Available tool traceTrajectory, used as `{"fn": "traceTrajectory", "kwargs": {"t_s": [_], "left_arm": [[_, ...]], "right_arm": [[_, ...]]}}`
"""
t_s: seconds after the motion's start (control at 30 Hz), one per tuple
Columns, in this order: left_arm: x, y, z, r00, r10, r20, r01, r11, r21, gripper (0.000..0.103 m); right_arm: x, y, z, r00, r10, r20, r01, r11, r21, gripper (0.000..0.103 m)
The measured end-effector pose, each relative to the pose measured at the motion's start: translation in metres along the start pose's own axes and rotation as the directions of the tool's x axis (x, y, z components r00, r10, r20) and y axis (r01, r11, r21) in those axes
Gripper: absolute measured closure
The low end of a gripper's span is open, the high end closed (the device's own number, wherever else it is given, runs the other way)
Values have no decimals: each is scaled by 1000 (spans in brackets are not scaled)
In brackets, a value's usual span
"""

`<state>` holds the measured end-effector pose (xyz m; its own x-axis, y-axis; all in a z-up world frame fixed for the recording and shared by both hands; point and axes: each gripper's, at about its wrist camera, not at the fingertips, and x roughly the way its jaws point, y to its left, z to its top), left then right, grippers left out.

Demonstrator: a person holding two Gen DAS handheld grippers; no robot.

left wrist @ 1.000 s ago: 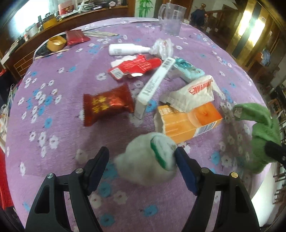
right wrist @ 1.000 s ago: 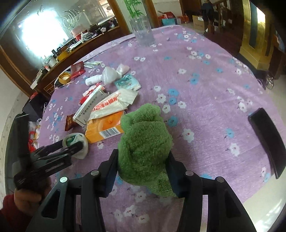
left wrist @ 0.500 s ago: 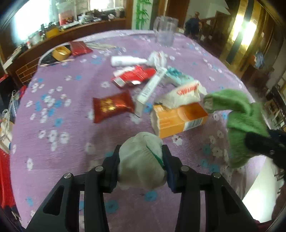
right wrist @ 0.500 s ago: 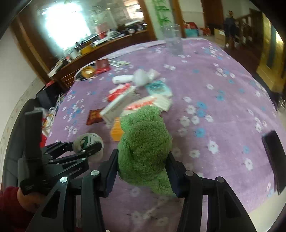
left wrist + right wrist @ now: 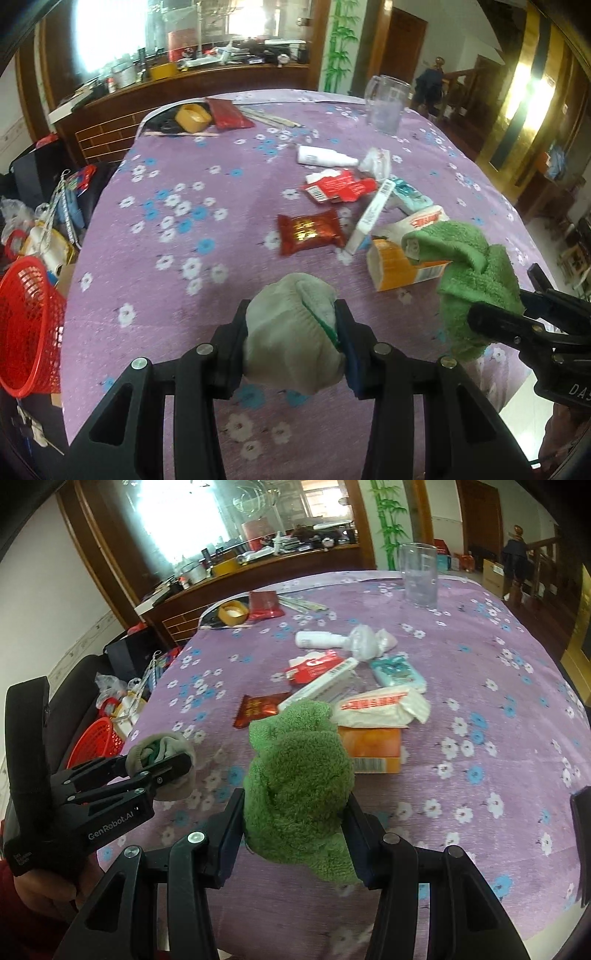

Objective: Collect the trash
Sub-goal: 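Carry the white sock and green towel to the red basket and release both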

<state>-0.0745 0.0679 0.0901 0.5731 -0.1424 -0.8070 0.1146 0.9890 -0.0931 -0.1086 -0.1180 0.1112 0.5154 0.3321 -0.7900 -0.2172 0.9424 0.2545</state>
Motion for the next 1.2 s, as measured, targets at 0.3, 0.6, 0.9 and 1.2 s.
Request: {"fn": "traceTrajectory", "kwargs": {"t_s": [0.3,0.6,0.9,1.2], "left_arm": [[-10,14,-9,1000,24,0,-24,1000,-20,61],[-14,19,-12,999,32,6,-32,999,-29,61],[-17,25,-13,999,38,8,-38,999,-36,61],[-22,39,-15,999,52,16,-51,997,-63,61]], "right_arm": [[5,19,-1,1000,22,-10,-23,999,-33,48],[8,27,-1,999,28,-16,-29,998,-49,48],[10,30,-2,999,33,-22,-34,998,-50,48],[15,40,0,999,45,-28,-47,997,-65,48]]}}
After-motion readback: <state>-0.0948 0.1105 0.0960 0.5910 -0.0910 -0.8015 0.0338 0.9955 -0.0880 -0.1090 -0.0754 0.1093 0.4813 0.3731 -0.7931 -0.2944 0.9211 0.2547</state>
